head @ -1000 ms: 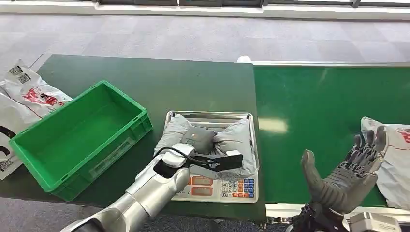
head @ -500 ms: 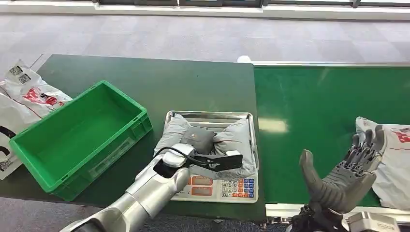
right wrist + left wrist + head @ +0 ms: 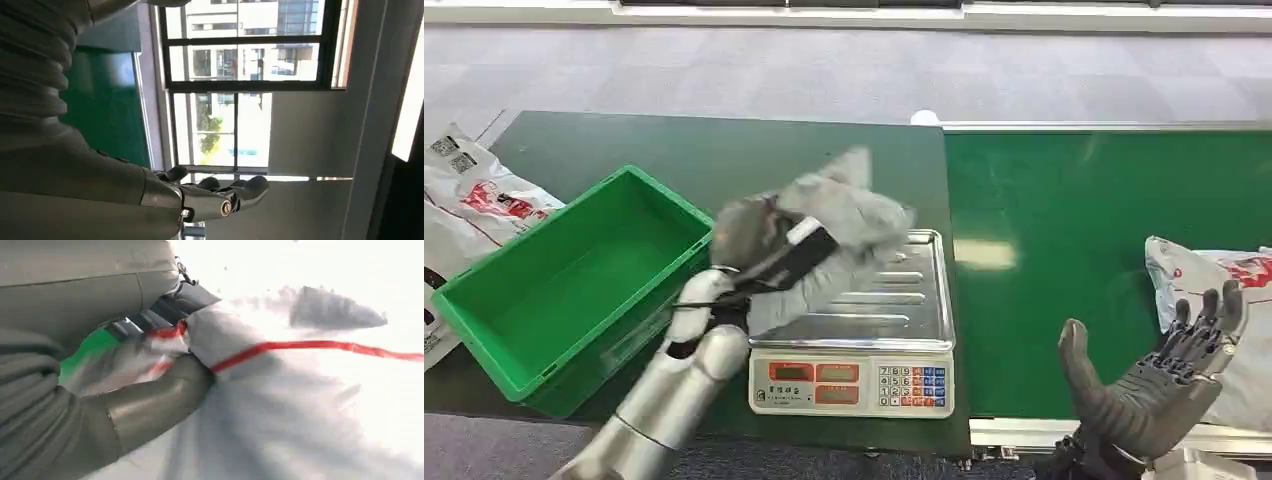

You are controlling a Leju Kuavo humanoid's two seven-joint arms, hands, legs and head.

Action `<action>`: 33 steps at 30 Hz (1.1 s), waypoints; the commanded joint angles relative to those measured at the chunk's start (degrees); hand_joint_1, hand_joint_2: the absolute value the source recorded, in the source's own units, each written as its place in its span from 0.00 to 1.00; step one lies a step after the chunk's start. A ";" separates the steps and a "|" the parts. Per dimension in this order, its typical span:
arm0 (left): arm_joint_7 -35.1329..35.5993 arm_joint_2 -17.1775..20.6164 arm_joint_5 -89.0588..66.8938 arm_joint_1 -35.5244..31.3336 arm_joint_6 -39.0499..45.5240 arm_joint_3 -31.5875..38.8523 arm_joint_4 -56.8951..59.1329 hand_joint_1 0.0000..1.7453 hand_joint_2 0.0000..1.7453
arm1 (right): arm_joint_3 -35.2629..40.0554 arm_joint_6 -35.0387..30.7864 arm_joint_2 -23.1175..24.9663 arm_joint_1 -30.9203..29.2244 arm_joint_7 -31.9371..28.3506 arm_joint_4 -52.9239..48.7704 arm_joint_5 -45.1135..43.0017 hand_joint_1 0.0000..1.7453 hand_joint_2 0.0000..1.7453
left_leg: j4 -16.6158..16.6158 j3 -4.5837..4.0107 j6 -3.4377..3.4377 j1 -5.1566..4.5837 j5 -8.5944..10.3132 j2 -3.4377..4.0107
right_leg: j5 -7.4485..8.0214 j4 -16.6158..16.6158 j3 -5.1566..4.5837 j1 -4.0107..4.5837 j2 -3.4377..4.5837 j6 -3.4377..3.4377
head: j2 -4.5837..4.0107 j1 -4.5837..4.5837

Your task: Moved the parcel from conveyor to table for the left to box.

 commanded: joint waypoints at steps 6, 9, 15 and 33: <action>-5.89 8.14 0.24 6.45 -4.62 34.03 -17.07 1.00 1.00 | -4.65 5.50 4.11 1.44 1.95 -1.09 1.93 0.00 1.00 | -0.36 0.37 -0.10 0.07 0.05 0.13 | -0.09 -0.11 0.05 0.04 0.13 -0.13 | 0.00 -0.02; -5.15 8.57 0.11 6.91 -4.07 33.68 -18.09 1.00 1.00 | -5.05 6.21 4.47 1.52 1.99 -1.24 2.15 0.00 1.00 | -0.30 0.17 -0.06 0.07 0.07 -0.16 | -0.12 -0.08 0.03 0.07 -0.21 -0.10 | 0.00 -0.02; -3.68 9.30 -0.76 7.76 -3.44 35.10 -18.79 1.00 1.00 | -5.40 7.04 4.65 1.39 2.02 -1.08 2.56 0.00 1.00 | -0.26 0.07 -0.08 0.00 0.09 -0.22 | -0.09 -0.06 0.02 0.01 -0.24 -0.12 | 0.00 -0.02; -2.66 13.13 -3.64 10.74 -6.57 37.67 -6.56 0.00 1.00 | -5.62 8.14 3.99 2.51 2.50 -0.89 2.57 0.00 1.00 | -0.44 0.24 -0.18 0.06 0.20 -0.26 | -0.05 -0.20 0.13 0.01 -0.22 -0.17 | 0.00 -0.02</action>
